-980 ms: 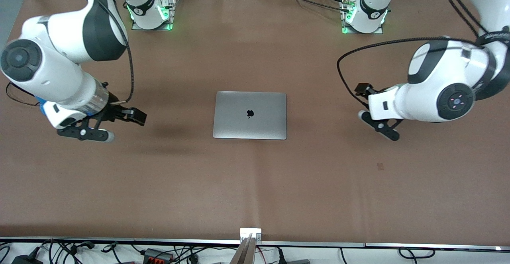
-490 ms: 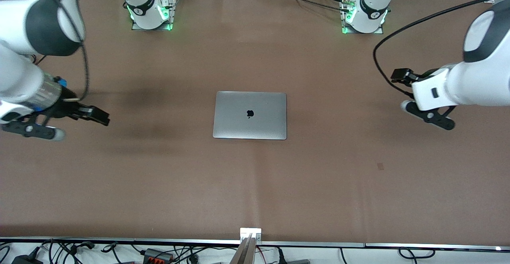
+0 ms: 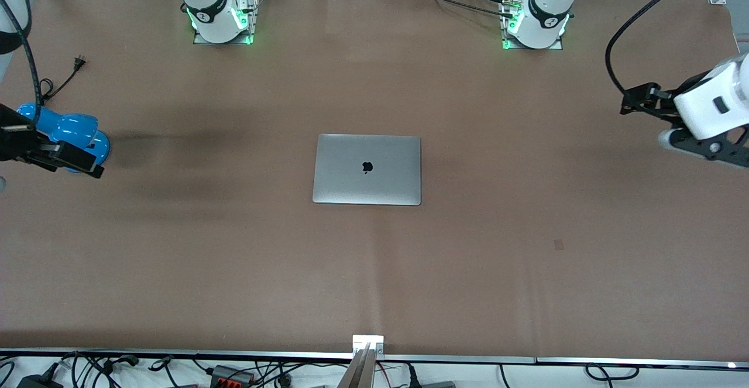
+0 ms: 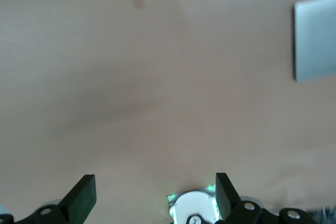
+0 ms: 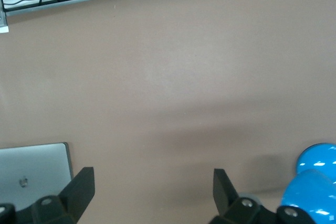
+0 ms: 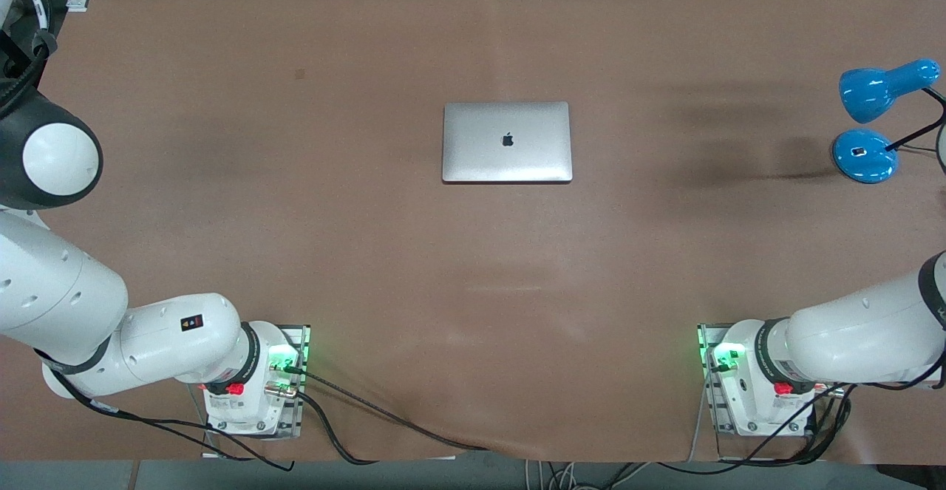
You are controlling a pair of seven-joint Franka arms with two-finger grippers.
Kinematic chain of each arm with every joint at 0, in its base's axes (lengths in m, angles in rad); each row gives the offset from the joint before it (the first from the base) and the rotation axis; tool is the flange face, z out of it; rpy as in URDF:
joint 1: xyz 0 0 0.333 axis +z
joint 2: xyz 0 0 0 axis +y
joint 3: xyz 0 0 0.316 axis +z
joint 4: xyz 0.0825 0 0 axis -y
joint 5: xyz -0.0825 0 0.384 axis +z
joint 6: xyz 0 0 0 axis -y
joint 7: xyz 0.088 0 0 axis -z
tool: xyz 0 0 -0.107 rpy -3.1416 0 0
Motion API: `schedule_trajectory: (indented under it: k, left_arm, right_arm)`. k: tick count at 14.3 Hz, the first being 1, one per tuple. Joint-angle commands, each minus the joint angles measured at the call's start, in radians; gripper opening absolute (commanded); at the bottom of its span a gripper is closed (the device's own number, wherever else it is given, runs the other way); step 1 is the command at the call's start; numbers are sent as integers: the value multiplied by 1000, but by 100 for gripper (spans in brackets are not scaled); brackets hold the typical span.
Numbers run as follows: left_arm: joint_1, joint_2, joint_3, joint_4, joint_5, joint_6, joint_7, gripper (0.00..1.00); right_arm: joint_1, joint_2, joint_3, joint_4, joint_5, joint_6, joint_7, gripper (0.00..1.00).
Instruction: Close laptop with both arms from behind
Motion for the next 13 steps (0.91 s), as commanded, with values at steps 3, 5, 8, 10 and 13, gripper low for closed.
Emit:
schedule_trajectory:
  k: [3, 5, 8, 10, 13]
  left_arm:
    - [-183, -207, 274, -246, -103, 206, -178, 100]
    - [-215, -274, 339, -329, -163, 261, -170, 100]
    - [-230, -316, 339, -391, -162, 291, -172, 100]
    - [-232, -305, 339, -394, -159, 288, -170, 100]
    - [-233, -303, 342, -388, -157, 282, -103, 100]
  right_arm:
    - [-38, -7, 35, -11, -83, -13, -64, 100]
    - [-40, -46, 34, -72, -87, -5, -67, 100]
    - [-35, -131, 35, -187, -121, 18, -73, 100]
    - [-32, -173, 41, -235, -149, 21, -73, 100]
    - [-32, -233, 43, -305, -147, 20, -74, 100]
